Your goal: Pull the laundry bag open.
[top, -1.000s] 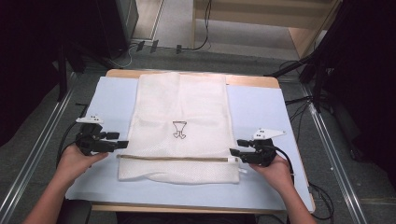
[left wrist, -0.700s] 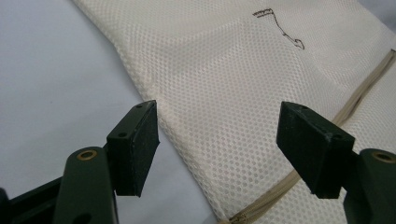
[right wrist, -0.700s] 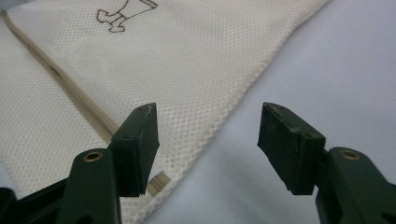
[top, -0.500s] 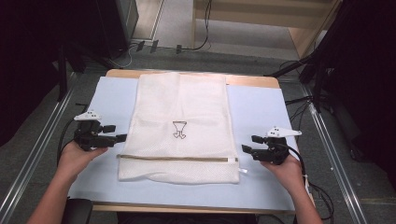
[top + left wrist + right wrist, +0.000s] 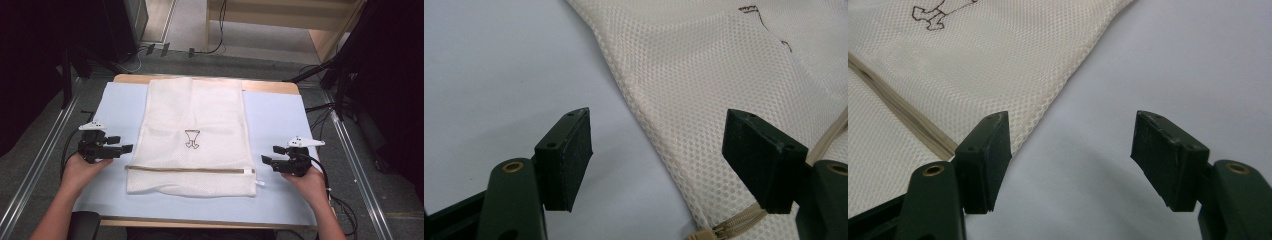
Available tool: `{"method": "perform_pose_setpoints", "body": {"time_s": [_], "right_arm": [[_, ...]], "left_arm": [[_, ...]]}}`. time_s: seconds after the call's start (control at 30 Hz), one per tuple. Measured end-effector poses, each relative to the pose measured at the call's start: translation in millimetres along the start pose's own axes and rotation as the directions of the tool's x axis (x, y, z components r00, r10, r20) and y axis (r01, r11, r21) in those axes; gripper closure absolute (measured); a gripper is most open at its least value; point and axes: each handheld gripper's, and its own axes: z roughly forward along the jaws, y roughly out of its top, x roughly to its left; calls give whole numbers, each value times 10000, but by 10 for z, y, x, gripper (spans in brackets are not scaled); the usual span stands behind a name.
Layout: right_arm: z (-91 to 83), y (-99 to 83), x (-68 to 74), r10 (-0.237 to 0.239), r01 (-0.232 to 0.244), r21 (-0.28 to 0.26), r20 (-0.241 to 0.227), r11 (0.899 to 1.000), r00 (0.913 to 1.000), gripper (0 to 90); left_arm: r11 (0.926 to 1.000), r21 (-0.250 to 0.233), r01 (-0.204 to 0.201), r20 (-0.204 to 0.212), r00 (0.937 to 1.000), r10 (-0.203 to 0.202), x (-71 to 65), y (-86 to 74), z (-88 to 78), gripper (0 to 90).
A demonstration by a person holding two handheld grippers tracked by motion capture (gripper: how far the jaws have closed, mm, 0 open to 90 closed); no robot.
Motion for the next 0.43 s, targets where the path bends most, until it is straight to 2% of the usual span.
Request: {"method": "perform_pose_setpoints", "body": {"time_s": [0.27,0.43], "right_arm": [[18,-19,8,42,-42,158,-21,9999,10000,314],[55,-26,9,52,-51,298,-45,9995,10000,298]], "left_arm": [[9998,119,143,-94,9999,-142,23,-21,28,279],[9995,-44,308,-135,9994,-308,40,-14,32,266]]}}
